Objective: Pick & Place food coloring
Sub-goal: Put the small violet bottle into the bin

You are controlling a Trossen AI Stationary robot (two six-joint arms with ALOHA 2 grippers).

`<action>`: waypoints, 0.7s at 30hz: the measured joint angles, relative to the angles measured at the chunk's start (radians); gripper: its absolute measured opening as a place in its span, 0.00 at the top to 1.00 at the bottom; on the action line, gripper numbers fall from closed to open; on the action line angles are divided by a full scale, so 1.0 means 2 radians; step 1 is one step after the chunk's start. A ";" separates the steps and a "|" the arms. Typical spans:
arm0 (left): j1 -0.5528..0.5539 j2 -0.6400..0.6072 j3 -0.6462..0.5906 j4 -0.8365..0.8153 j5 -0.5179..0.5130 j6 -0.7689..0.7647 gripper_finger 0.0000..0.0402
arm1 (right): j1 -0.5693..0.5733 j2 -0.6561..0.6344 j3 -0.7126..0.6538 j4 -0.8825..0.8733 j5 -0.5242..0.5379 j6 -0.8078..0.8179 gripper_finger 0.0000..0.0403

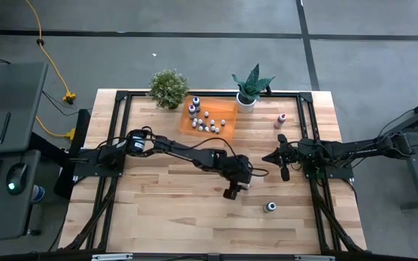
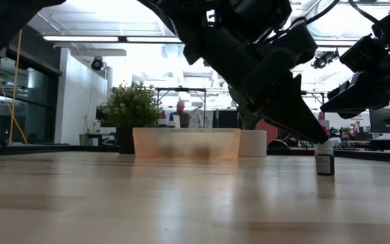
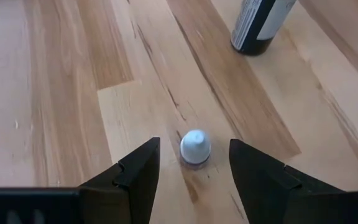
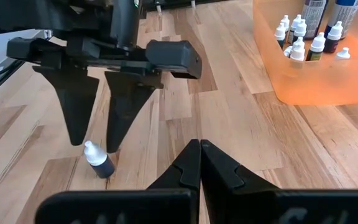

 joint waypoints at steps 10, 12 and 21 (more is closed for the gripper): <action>0.000 0.000 0.000 0.000 -0.004 0.000 0.54 | 0.000 0.000 0.000 0.000 0.000 0.000 1.00; 0.000 0.000 0.000 0.000 -0.004 0.000 0.54 | 0.000 0.000 0.000 0.000 0.000 0.000 1.00; 0.000 0.000 0.000 0.007 -0.005 -0.002 0.54 | 0.000 0.000 0.000 0.000 0.000 0.000 1.00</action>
